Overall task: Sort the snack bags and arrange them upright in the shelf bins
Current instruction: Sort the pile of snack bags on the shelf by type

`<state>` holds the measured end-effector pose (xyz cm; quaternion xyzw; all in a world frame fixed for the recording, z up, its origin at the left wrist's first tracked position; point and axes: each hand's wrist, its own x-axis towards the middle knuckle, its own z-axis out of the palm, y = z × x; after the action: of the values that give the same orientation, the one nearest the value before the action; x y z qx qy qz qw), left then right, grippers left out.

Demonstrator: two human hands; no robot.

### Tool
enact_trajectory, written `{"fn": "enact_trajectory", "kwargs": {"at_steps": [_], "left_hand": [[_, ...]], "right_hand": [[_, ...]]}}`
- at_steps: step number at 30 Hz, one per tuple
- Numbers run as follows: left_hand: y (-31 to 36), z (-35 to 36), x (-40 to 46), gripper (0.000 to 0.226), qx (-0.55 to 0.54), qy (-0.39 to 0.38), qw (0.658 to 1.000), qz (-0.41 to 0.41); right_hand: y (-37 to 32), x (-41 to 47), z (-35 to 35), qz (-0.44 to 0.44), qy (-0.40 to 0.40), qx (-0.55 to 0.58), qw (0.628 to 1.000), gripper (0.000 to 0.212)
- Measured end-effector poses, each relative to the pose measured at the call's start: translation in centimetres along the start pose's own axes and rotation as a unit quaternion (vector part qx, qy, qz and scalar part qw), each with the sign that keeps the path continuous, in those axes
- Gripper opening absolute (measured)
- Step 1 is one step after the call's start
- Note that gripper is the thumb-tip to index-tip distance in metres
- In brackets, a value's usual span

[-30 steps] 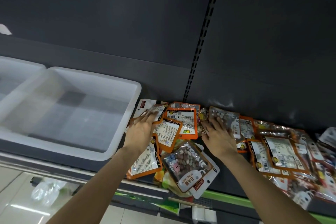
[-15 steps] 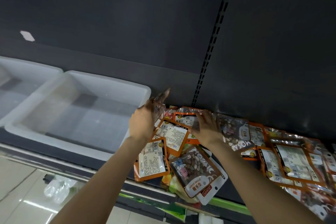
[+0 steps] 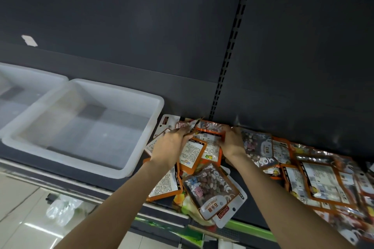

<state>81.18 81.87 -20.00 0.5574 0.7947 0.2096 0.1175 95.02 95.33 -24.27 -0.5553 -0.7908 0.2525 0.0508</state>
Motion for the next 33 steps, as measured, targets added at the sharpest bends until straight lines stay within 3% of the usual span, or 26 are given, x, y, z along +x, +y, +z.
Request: {"fn": "enact_trajectory", "kwargs": {"at_steps": [4,6,9,14,18,20,23,25,28,30,33], "left_hand": [[0.0,-0.3,0.2,0.030,0.017,0.016,1.000,-0.019],[0.1,-0.5,0.4,0.029,0.029,0.040,0.998,-0.046],[1.3,-1.0,1.3,0.032,0.037,0.072,0.994,-0.071],[6.6,0.0,2.6,0.029,-0.041,0.101,0.994,-0.006],[13.0,2.1,3.4,0.041,0.047,0.065,0.997,0.010],[16.2,3.7,3.9,0.034,0.061,0.046,0.997,0.008],[20.0,7.2,4.1,0.042,0.078,-0.029,0.994,0.066],[21.5,10.0,3.7,0.045,0.121,-0.118,0.977,0.129],[21.8,12.8,2.8,0.050,0.100,-0.206,0.944,0.239],[21.0,12.8,2.1,0.052,0.099,-0.206,0.939,0.256],[17.4,11.4,1.8,0.041,0.056,-0.123,0.977,0.167]], "right_hand": [[0.0,-0.7,-1.0,-0.023,0.007,-0.012,1.000,0.007],[0.0,-1.6,-2.1,-0.023,0.020,0.012,0.999,0.008],[1.4,-2.7,-4.6,-0.014,0.114,0.042,0.992,0.012],[8.0,-4.2,-9.3,0.054,0.240,0.145,0.958,0.011],[14.6,-6.4,-11.6,0.113,0.288,0.177,0.934,0.014],[17.5,-7.3,-12.4,0.141,0.277,0.152,0.938,0.018],[20.7,-7.8,-13.0,0.150,0.194,0.080,0.966,0.029],[21.5,-8.0,-13.2,0.130,0.158,0.026,0.979,0.032],[21.2,-8.2,-13.1,0.054,0.182,0.000,0.982,0.032],[20.2,-7.9,-12.6,-0.001,0.171,-0.032,0.985,0.038],[17.5,-7.3,-11.2,-0.055,0.132,-0.041,0.989,0.042]]}}
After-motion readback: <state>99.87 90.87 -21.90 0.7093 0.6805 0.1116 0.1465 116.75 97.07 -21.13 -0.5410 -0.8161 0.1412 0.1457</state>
